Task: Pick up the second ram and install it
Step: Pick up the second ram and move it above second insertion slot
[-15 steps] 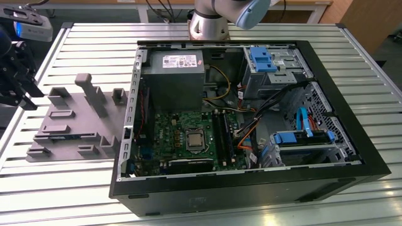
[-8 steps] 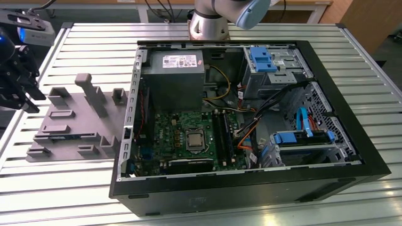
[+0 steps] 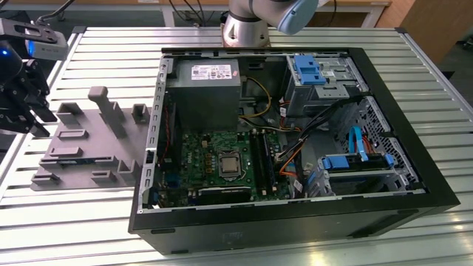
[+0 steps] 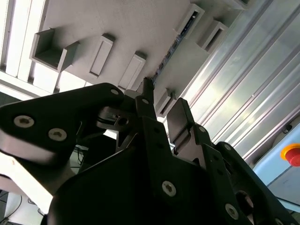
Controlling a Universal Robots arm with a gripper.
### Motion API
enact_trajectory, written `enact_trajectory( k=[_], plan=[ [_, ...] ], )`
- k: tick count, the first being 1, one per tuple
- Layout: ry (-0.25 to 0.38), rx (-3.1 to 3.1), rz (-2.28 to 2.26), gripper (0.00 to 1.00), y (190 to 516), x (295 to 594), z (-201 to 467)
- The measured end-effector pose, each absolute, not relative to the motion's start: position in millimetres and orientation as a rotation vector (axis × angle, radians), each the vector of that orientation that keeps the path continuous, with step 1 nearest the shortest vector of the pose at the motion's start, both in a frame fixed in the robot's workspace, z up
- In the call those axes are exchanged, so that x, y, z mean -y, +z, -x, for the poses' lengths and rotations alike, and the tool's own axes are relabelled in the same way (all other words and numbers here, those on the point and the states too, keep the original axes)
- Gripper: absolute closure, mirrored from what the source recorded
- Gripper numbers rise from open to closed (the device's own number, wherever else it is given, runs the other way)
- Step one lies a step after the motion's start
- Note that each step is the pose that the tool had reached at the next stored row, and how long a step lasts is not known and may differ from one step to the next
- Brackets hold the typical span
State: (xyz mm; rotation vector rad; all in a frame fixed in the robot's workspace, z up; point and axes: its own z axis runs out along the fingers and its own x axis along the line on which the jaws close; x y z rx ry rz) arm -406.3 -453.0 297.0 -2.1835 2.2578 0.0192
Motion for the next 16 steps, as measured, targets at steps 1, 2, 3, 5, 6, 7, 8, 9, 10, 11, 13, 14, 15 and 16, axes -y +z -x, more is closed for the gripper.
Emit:
enact_trajectory(
  k=[1, 2, 3, 5, 6, 7, 8, 9, 10, 11, 13, 14, 15, 16],
  plan=[
    [0.019, -2.258, 2.184, 0.61, 297.0, 453.0, 406.2],
    [0.019, -2.258, 2.184, 0.61, 297.0, 453.0, 406.2],
    [0.019, -2.258, 2.183, 0.61, 296.8, 453.0, 406.2],
    [0.019, -2.257, 2.183, 0.61, 295.1, 453.3, 406.2],
    [0.019, -2.257, 2.183, 0.61, 293.6, 453.7, 406.1],
    [0.019, -2.257, 2.184, 0.61, 291.9, 454.3, 406.1],
    [0.019, -2.257, 2.183, 0.61, 290.0, 454.6, 406.2],
    [0.019, -2.258, 2.183, 0.61, 288.1, 455.0, 406.3],
    [0.019, -2.258, 2.183, 0.61, 286.3, 455.3, 406.3],
    [0.019, -2.259, 2.182, 0.61, 284.5, 455.6, 406.3],
    [0.019, -2.264, 2.176, 0.61, 281.0, 455.8, 406.4],
    [0.019, -2.268, 2.172, 0.61, 279.2, 455.9, 406.4],
    [0.019, -2.271, 2.169, 0.61, 277.4, 455.9, 406.4],
    [0.019, -2.272, 2.167, 0.61, 275.4, 456.0, 406.4]
  ],
)
